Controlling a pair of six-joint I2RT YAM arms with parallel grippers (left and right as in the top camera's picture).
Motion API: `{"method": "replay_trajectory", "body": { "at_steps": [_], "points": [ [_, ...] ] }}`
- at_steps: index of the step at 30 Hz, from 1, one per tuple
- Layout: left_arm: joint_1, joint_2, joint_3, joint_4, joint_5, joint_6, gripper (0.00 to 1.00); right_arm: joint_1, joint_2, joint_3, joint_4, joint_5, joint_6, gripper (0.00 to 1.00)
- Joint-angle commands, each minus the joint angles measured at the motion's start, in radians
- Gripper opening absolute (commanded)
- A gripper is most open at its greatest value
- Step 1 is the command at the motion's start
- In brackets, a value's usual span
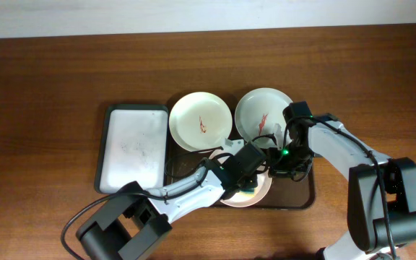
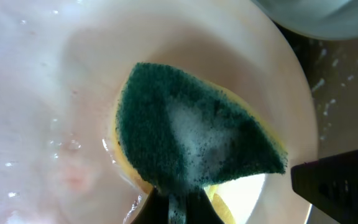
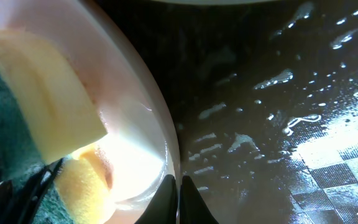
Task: Clean dirty plates on tray and stack at the side
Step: 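Scrub the front plate's red smear with the sponge in the left gripper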
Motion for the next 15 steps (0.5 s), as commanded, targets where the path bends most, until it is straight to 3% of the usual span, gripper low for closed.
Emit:
{"method": "replay_trajectory", "body": {
  "at_steps": [1,9,15],
  "points": [
    [0.037,0.043,-0.019,-0.084,-0.173,-0.014,0.0,0.006,0.001,0.012,-0.006,0.002,-0.01,0.04],
    [0.103,-0.029,-0.019,-0.128,-0.266,0.0,0.0,0.006,0.001,0.012,-0.006,0.002,-0.01,0.04],
    [0.126,-0.196,-0.019,-0.151,-0.229,0.138,0.0,0.006,0.001,0.012,-0.004,0.002,-0.01,0.04]
  ]
}}
